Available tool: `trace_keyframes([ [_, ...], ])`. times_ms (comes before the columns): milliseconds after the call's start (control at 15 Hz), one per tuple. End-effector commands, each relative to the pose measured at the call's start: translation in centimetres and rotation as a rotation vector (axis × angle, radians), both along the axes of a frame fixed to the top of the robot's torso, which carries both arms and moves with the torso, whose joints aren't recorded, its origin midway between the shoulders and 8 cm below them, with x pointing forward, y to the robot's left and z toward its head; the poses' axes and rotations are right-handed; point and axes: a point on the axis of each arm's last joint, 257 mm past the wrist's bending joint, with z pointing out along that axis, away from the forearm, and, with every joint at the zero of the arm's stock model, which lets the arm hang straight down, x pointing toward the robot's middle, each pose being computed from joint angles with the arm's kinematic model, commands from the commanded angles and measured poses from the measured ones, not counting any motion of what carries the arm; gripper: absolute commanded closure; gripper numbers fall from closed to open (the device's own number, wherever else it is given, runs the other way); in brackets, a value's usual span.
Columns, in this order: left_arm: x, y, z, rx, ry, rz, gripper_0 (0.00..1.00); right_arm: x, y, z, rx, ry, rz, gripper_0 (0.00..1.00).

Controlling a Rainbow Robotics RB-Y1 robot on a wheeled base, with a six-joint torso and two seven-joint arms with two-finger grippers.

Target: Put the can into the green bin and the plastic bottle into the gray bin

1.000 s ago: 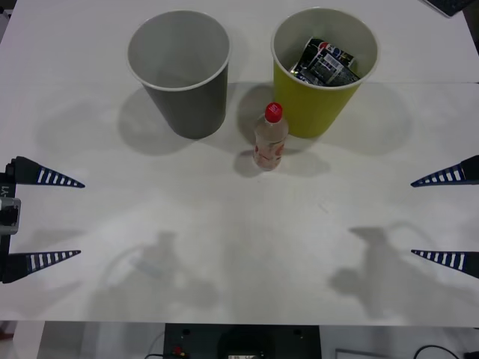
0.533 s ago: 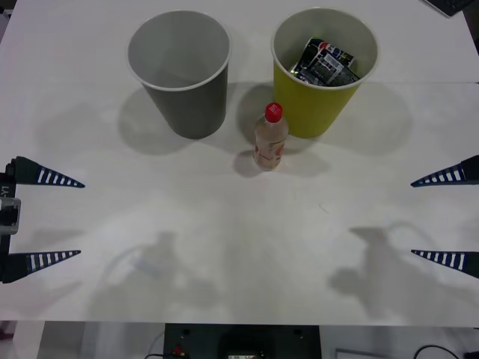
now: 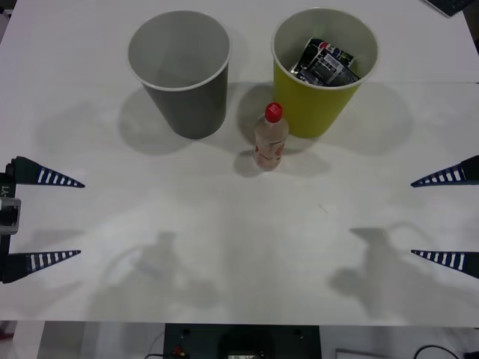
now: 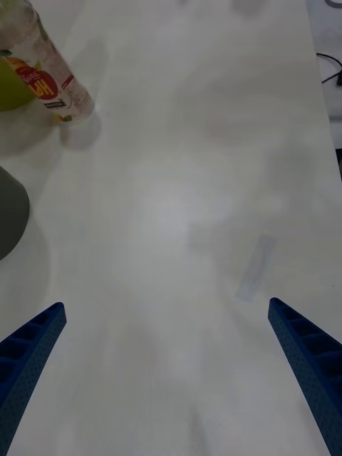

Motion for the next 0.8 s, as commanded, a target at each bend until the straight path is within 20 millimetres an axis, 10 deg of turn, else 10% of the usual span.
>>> trace_keyframes([
  [67,0.0,0.0,0.0,0.000,0.000,0.000,0.02,-0.6,-0.3,-0.4,0.009,0.022,-0.006,0.00],
  [800,0.0,0.0,0.0,0.000,0.000,0.000,0.02,0.4,3.0,2.2,0.184,-0.036,-0.234,0.00],
])
